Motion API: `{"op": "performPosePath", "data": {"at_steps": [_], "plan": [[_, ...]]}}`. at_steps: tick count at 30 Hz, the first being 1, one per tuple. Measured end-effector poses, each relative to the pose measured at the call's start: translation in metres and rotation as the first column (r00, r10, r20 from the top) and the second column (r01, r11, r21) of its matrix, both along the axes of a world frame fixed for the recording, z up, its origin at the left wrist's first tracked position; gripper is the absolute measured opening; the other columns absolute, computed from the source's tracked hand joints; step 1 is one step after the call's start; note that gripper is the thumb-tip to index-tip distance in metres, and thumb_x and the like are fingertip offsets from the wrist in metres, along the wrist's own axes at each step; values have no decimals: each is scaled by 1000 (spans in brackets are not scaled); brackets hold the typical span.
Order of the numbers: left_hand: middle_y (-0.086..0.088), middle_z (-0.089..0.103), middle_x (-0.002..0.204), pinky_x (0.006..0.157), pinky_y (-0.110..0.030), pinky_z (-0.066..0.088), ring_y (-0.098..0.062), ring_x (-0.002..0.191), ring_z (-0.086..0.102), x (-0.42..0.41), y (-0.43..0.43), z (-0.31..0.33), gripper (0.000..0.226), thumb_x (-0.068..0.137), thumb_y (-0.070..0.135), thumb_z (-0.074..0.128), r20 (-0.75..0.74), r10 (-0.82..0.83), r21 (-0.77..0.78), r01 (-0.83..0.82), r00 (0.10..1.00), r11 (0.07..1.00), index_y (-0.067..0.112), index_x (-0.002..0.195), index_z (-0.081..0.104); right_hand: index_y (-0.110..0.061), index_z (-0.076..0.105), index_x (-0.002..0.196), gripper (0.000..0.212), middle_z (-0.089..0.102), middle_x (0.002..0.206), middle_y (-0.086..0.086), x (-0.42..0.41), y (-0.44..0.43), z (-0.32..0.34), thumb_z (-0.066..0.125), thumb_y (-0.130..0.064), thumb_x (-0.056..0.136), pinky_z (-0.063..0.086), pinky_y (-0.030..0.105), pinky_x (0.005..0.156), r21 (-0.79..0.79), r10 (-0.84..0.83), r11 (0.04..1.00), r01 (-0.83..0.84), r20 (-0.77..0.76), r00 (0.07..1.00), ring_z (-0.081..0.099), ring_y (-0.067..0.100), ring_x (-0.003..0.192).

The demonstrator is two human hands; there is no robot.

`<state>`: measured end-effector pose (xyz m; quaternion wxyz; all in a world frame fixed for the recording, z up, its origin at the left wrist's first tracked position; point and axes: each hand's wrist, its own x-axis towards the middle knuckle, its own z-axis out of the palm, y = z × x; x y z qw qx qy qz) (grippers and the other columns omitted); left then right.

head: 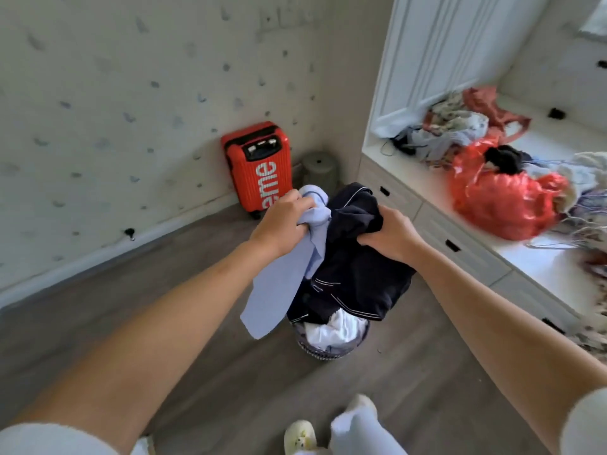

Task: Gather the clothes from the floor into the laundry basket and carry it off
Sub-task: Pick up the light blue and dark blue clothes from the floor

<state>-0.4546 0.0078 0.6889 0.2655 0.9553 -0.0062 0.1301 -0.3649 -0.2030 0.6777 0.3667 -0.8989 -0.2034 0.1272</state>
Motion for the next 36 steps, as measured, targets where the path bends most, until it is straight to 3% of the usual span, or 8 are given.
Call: {"op": "performPosePath", "data": {"at_steps": [6,12,17,21,28,31,36], "plan": [[-3,39,85,56,-30,17,-21,74,40,14,24,-43,23,76,-9,46,-153,81,-79,-94,985,992,8,87,55,-25,64,109,46,66,94,-2,32,34,-50,76,-21,65,40,29,72,-76,71,994,-81,-122,990,57,21,89],[0,39,88,61,-30,27,-25,76,41,66,20,-77,23,78,-6,42,-253,142,-129,-179,957,975,8,88,57,-26,62,108,45,66,94,-1,86,40,-87,75,-21,66,41,30,72,-104,79,989,-103,-210,974,58,21,88],[-7,46,97,67,-29,35,-23,85,42,120,-5,-106,28,80,-6,42,-296,136,-178,-195,945,965,6,98,61,-23,61,108,42,62,91,-3,117,28,-123,73,-21,69,39,27,71,-126,-51,992,19,-252,966,55,20,84],[-13,50,103,73,-38,46,-29,95,48,152,-20,-114,29,82,-4,43,-329,80,-203,-153,941,967,7,101,61,-26,60,106,39,63,92,-4,132,11,-134,73,-21,69,40,28,72,-124,-147,986,116,-282,948,57,20,86],[-9,43,99,68,-25,31,-23,87,41,188,-17,-109,29,82,-6,46,-325,-2,-264,-88,946,961,3,105,61,-24,61,106,40,62,90,-3,149,6,-123,73,-23,68,38,28,68,-138,-224,970,198,-214,951,54,20,83],[-14,45,97,62,-26,26,-26,88,43,186,-6,-121,24,79,-7,47,-338,-37,-275,-61,940,960,0,99,59,-28,56,96,34,54,76,-15,136,13,-126,74,-22,68,34,22,57,-154,-262,960,235,-188,947,49,18,77],[-20,46,118,75,-30,34,-33,106,47,165,17,-170,32,84,-1,50,-523,-203,-173,131,828,976,2,116,51,-18,60,103,35,59,83,-4,110,34,-152,70,-16,70,38,30,66,-200,-283,950,242,-211,936,52,22,79]]}}
